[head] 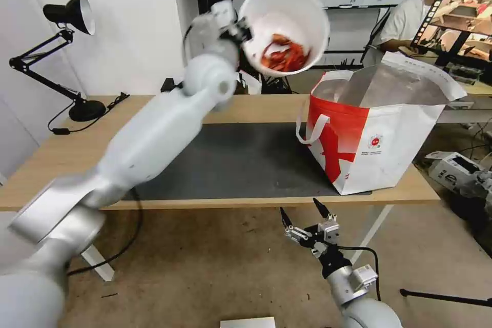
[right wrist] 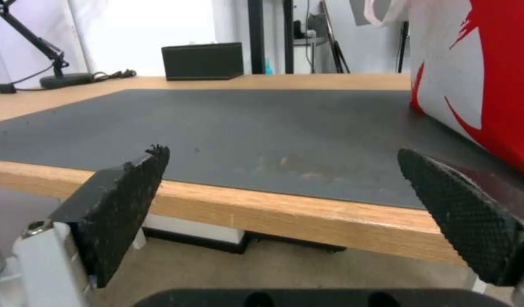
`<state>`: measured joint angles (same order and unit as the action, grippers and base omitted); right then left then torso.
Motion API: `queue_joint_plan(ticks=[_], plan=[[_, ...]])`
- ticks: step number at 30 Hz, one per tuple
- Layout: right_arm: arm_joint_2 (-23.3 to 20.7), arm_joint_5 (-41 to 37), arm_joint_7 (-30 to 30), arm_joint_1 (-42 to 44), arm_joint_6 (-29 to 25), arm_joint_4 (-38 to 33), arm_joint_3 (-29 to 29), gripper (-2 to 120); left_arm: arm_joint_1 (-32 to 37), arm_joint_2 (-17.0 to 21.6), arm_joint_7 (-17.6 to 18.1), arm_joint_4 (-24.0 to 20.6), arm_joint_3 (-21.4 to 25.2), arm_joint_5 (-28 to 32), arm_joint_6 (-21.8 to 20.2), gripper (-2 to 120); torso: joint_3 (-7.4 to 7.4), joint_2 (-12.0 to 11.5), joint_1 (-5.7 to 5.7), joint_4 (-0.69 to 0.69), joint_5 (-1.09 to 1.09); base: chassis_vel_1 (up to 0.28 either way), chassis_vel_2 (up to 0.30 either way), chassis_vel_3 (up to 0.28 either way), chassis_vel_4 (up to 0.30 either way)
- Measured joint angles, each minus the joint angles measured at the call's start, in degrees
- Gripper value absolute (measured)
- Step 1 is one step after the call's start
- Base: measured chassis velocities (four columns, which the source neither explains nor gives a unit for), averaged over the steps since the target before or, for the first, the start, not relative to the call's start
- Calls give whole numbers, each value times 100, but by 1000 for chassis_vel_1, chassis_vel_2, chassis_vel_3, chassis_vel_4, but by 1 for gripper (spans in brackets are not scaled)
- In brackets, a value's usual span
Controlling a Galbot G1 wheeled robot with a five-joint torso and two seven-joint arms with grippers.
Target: Pick up the trash from the table and place it into the takeout bag.
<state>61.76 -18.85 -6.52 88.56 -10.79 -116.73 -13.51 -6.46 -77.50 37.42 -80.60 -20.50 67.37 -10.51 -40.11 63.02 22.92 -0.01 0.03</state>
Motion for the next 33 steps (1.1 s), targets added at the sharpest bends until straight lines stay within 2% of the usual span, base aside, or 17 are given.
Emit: queue_joint_plan(ticks=[3,4,7,8,10,12,19,24,27,29,33], plan=[[0,0,0,0,0,0,0,100,-95,-553,28,378,-188,-212,-4,0,0,0,0,0,0,0,0,0,0],[0,0,0,0,0,0,0,100,-95,-553,28,378,-188,-212,-4,0,0,0,0,0,0,0,0,0,0],[0,0,-1,0,0,0,0,100,-122,-1016,30,659,-315,-496,-1,0,0,0,0,-1,-1,0,0,0,0],[0,0,-1,0,0,0,0,100,-122,-1016,30,659,-315,-496,-1,0,0,0,0,-1,-1,0,0,0,0],[0,0,-1,0,0,0,0,100,-125,-1232,35,845,-491,-830,46,0,0,1,-1,-1,0,0,0,0,0],[0,0,-1,0,0,0,0,100,-125,-1259,46,871,-533,-894,55,0,0,1,-1,-1,0,0,0,0,0],[0,0,-1,0,0,0,0,100,-30,-1226,11,914,-1291,-1743,171,0,0,1,-1,1,-2,0,0,0,0],[0,0,-1,0,0,0,0,100,-3,-1165,-46,813,-1493,-1790,186,0,0,1,-1,2,-3,0,0,0,0],[0,0,-1,0,0,0,0,100,5,-1106,-167,645,-1556,-1494,146,0,0,1,0,1,-3,0,0,0,0],[0,0,-1,0,0,0,0,100,28,-1087,-200,478,-1523,-973,-13,0,0,1,-1,1,-3,0,0,0,0],[0,0,-1,0,0,0,0,100,41,-1014,-350,439,-1578,-817,-66,0,0,1,-1,1,-3,0,0,0,0]])
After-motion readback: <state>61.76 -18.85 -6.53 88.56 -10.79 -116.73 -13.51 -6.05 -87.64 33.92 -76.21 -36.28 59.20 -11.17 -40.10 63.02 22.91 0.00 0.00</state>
